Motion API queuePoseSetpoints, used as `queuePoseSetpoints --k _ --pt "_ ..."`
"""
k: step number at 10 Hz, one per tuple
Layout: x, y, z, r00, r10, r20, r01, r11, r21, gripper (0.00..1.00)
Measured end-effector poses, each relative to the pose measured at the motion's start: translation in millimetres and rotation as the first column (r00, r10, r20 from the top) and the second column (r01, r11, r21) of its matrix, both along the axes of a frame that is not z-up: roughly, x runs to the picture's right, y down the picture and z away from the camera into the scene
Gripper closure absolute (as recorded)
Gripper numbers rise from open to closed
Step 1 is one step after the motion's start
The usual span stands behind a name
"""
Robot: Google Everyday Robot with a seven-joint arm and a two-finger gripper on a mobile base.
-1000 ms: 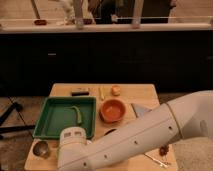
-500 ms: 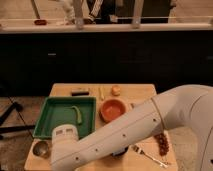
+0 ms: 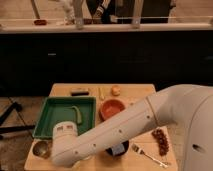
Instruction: Stack cups into tray
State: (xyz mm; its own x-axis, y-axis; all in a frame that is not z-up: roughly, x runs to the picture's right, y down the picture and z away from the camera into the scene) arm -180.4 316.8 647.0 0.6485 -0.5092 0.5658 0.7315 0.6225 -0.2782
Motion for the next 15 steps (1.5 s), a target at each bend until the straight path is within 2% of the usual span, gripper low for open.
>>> queuePoseSetpoints --k 6,15 --pt "-17.7 9.0 20.1 1.000 0.003 0.001 -0.003 0.9989 -0.047 0.20" --pt "-3.9 22.5 33.8 1.000 0.024 -0.008 -0.024 0.9964 -0.082 0.20"
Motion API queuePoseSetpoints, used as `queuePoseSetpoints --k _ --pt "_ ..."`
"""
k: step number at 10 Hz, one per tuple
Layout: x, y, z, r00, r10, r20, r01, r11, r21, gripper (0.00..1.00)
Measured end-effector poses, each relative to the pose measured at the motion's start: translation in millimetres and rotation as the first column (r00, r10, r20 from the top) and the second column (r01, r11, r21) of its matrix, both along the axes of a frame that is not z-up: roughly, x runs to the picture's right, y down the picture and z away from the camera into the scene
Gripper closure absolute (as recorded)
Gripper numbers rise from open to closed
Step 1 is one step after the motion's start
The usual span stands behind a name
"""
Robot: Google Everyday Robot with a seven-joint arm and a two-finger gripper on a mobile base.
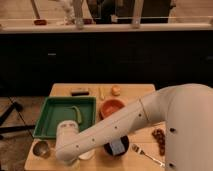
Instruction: Stack cups into tray
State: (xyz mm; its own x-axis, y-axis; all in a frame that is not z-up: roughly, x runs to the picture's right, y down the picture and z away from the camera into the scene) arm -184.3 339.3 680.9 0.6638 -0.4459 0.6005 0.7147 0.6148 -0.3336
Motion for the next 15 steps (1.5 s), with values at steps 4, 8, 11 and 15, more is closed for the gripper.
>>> queuePoseSetpoints --k 4,8,11,15 --pt "6.4 4.8 1.3 1.000 0.007 0.010 -0.007 1.0000 0.002 0.54" --pt "8.8 8.1 -2.1 0.999 0.006 0.032 -0.007 0.9999 0.010 0.94" --pt "4.9 5.7 -11.2 0.998 -0.003 0.058 0.001 0.9995 0.031 1.00" --pt "-4.3 -9.3 -31.3 0.995 -0.026 0.096 0.018 0.9964 0.083 1.00"
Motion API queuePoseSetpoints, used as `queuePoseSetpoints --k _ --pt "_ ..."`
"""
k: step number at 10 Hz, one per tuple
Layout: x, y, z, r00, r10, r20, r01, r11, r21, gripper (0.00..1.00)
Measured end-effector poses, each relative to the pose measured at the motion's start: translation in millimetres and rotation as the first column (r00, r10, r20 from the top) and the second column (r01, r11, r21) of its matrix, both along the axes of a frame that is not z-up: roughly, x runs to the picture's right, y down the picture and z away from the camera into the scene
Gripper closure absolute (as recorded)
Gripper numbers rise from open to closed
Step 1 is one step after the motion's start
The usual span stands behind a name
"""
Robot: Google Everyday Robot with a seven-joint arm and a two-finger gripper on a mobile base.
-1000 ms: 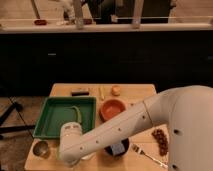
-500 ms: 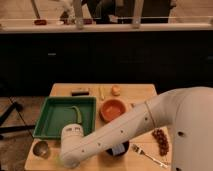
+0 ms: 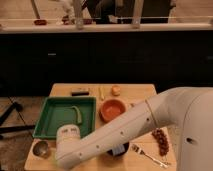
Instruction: Stack cups into tray
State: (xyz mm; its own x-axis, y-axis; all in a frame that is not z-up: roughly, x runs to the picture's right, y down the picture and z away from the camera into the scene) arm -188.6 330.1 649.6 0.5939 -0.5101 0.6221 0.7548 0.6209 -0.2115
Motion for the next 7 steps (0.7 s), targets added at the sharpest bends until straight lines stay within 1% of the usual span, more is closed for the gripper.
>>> queuePoseSetpoints --k 4,7 --pt "-7.0 -21.7 -21.8 1.000 -0.013 0.022 0.012 0.9981 0.061 1.00" --pt "-12.7 -38.6 -31.1 0.999 -0.013 0.033 0.010 0.9951 0.098 1.00"
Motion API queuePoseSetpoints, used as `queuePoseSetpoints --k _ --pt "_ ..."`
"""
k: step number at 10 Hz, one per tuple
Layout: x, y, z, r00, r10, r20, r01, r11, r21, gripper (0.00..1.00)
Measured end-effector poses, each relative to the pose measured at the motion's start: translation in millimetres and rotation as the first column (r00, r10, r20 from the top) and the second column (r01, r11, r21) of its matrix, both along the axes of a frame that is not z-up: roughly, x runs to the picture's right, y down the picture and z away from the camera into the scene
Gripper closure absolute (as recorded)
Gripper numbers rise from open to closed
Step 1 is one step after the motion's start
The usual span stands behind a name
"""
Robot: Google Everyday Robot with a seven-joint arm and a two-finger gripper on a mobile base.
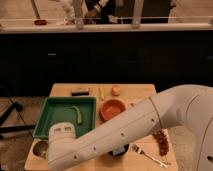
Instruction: Stack cups into tray
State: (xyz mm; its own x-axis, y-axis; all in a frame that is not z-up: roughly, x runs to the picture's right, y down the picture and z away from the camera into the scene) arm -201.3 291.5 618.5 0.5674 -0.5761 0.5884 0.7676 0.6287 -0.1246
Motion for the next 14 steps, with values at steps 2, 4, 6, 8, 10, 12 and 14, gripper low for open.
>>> queuePoseSetpoints --k 2,4,6,8,10,12,14 --pt "-13.4 -12.7 -6.1 1.000 -0.010 0.016 0.010 0.9997 0.022 1.00" --pt "-28.0 -25.2 -13.0 0.999 -0.024 0.032 0.023 0.9988 0.043 1.00" --pt "-46.4 -34.5 -21.7 0.997 -0.047 0.057 0.043 0.9970 0.065 1.00" --pt "-62.6 -38.4 -26.5 0.994 -0.070 0.078 0.064 0.9948 0.079 1.00" --pt "-82.6 -37.2 -26.8 0.990 -0.097 0.103 0.089 0.9928 0.080 1.00" --pt "-90.6 -36.6 -22.5 0.987 -0.111 0.113 0.102 0.9918 0.076 1.00" --pt "-94.6 -34.6 -16.6 0.986 -0.120 0.115 0.112 0.9913 0.068 1.00"
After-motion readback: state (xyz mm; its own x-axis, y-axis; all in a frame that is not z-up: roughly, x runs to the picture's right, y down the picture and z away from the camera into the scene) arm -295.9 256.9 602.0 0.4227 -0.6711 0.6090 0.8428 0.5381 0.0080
